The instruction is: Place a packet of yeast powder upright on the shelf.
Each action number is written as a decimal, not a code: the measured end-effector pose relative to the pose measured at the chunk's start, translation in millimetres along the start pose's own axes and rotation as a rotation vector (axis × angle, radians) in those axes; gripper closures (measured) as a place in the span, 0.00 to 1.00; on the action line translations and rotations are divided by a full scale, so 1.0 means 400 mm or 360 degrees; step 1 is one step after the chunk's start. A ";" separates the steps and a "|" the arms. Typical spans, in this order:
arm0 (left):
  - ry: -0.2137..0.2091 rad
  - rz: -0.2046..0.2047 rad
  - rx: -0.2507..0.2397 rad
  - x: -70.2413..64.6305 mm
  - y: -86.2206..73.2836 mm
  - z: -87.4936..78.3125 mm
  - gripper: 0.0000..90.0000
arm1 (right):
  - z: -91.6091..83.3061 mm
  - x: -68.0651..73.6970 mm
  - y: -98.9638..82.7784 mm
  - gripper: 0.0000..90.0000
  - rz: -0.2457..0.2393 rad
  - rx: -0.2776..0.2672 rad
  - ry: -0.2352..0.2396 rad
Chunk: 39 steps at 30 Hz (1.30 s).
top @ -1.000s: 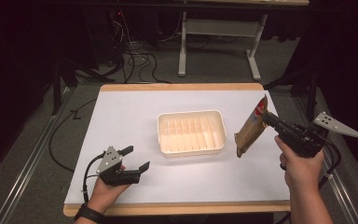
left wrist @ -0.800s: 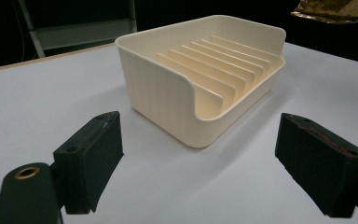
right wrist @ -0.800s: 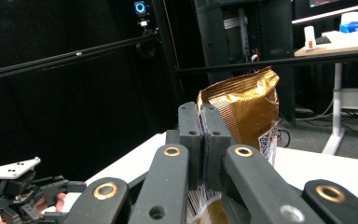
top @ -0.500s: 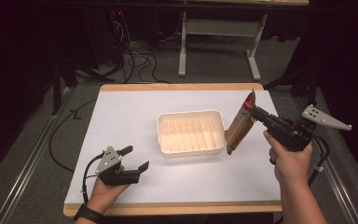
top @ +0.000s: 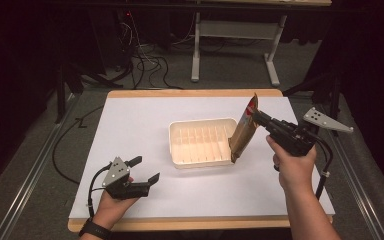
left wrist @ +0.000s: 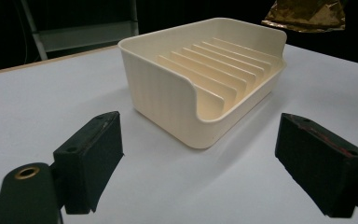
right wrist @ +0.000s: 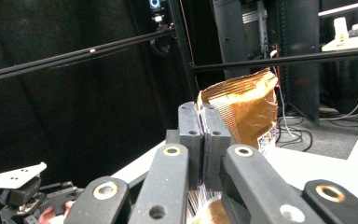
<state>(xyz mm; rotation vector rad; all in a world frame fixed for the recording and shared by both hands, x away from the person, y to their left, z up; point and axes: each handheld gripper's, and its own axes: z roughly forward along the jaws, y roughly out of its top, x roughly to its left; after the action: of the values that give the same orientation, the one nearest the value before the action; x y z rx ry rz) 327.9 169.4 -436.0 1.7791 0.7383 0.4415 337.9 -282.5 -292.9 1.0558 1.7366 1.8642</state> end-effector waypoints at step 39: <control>-0.0006 -0.0014 -0.0022 0.003 0.002 -0.006 0.17 | 0.201 -0.020 -0.048 1.00 0.0075 0.0076 0.0039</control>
<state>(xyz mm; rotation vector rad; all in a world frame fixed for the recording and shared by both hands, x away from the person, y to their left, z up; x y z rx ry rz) 327.6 171.6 -434.6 1.7629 0.7384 0.4363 398.1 -230.6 -317.4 1.1050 1.7935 1.8800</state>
